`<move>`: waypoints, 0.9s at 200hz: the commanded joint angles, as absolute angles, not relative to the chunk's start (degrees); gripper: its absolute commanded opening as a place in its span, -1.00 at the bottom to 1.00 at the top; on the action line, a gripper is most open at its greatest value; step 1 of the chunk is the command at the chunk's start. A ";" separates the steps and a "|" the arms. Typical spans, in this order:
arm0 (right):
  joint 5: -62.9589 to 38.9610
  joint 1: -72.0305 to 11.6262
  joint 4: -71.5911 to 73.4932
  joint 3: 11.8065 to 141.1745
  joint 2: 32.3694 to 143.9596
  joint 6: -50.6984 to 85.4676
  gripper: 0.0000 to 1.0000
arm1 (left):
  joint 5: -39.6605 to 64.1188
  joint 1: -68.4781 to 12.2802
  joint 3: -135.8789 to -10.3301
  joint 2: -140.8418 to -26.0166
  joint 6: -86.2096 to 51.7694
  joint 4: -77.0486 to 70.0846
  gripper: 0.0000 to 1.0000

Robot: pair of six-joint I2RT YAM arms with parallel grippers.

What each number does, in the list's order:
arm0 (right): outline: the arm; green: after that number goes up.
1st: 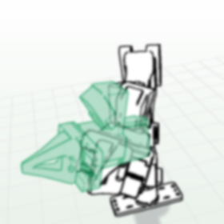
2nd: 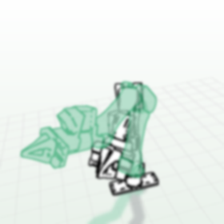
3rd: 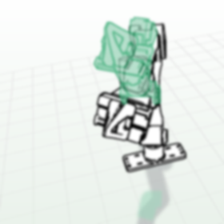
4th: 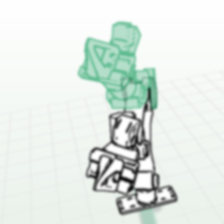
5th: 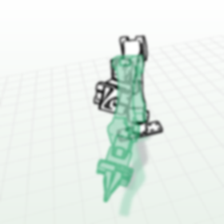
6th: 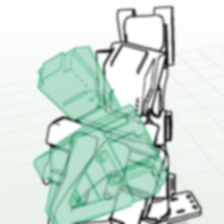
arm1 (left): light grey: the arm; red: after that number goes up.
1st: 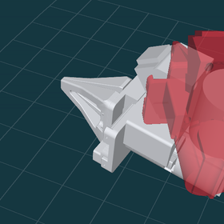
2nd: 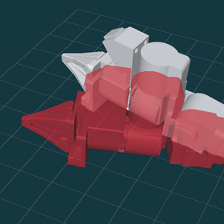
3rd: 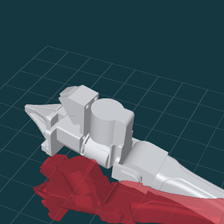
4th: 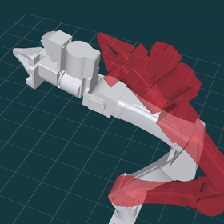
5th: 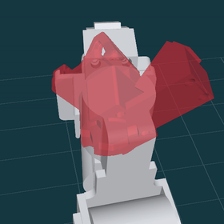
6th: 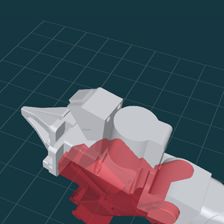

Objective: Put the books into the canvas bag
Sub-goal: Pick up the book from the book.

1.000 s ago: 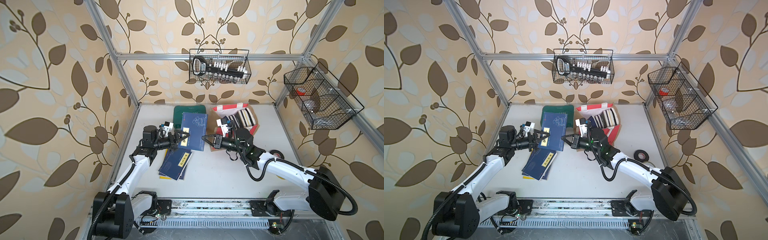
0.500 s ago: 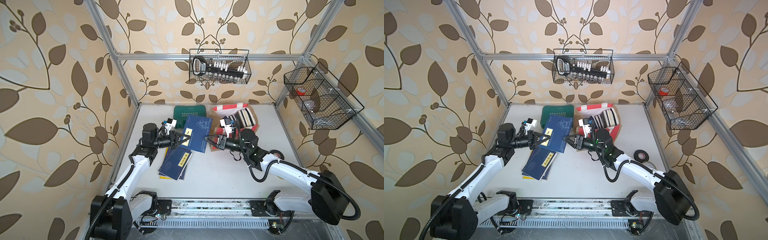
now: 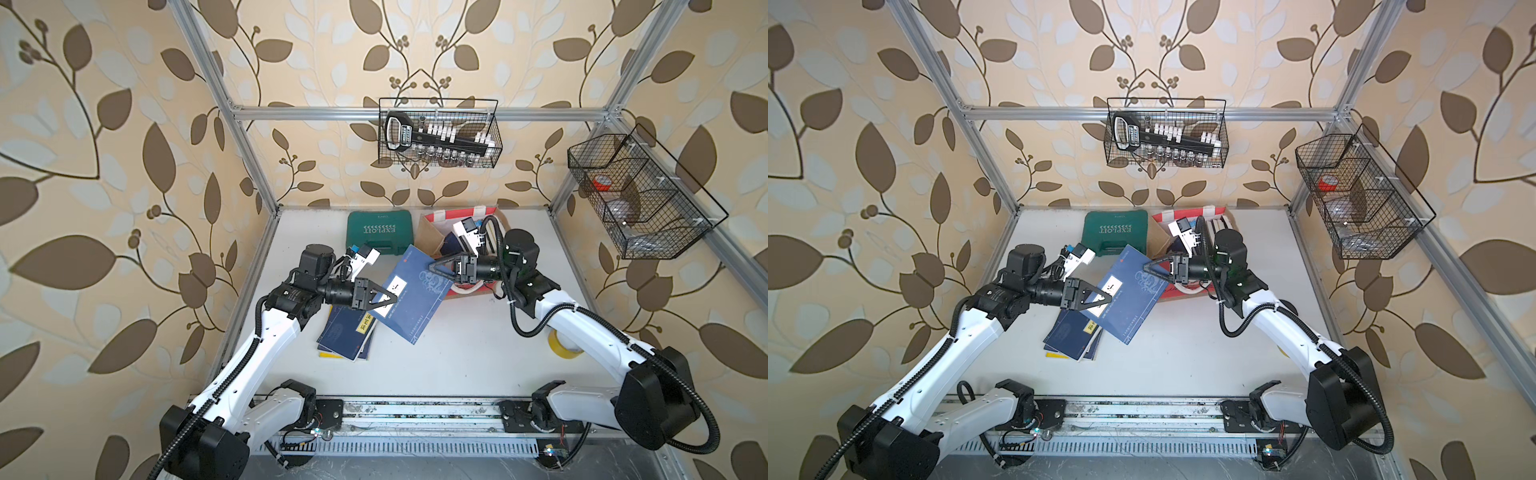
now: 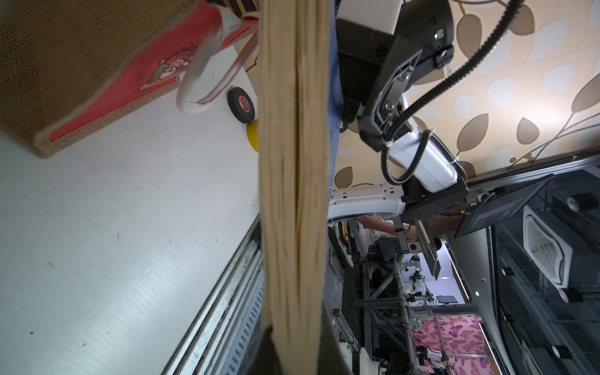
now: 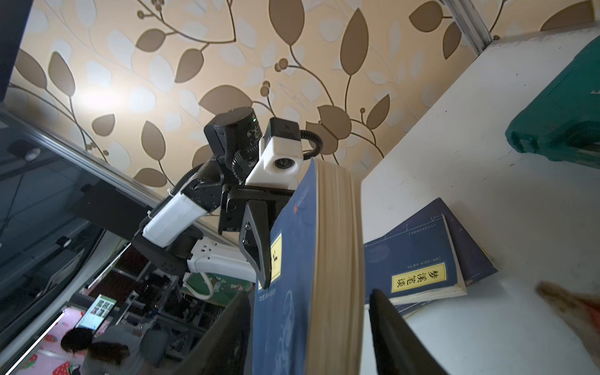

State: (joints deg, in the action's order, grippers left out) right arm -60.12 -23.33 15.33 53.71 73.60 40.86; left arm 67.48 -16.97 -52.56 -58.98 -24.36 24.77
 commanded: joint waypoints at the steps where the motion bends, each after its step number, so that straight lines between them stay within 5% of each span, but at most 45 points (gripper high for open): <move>1: -66.91 -23.26 0.00 57.14 70.93 29.36 0.07 | 68.79 -17.23 -55.76 -58.89 -19.59 26.50 -0.82; 50: -64.79 -23.34 -9.71 54.72 66.51 24.78 -0.13 | 68.54 -17.23 -56.43 -59.77 -18.33 27.92 -0.79; 95: -58.04 -23.38 -19.67 57.87 66.43 20.29 -0.89 | 68.82 -17.49 -56.11 -59.59 -18.46 27.54 -0.71; 112: -54.51 -23.16 -22.37 60.76 66.97 19.08 -1.00 | 68.48 -17.49 -56.25 -59.22 -18.36 27.88 -0.36; 116: -53.66 -23.11 -22.58 61.39 66.97 19.07 -1.00 | 68.20 -17.54 -56.26 -59.01 -18.20 28.05 -0.19; 125: -52.24 -22.85 -22.64 62.85 66.76 18.98 -1.00 | 67.12 -17.49 -56.23 -58.52 -17.89 28.59 0.61; 133: -50.92 -22.38 -22.65 64.01 66.57 19.12 -1.00 | 65.90 -17.51 -56.35 -58.09 -17.70 29.23 0.95; 180: -42.27 -13.83 -16.10 68.65 63.48 24.13 -1.00 | 59.11 -17.41 -57.25 -57.65 -16.19 32.20 0.98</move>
State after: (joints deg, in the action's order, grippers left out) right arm -49.23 -18.20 -21.21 65.82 66.30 21.78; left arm 62.46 -17.28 -54.33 -58.87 -18.72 30.28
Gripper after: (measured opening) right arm 0.067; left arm 0.989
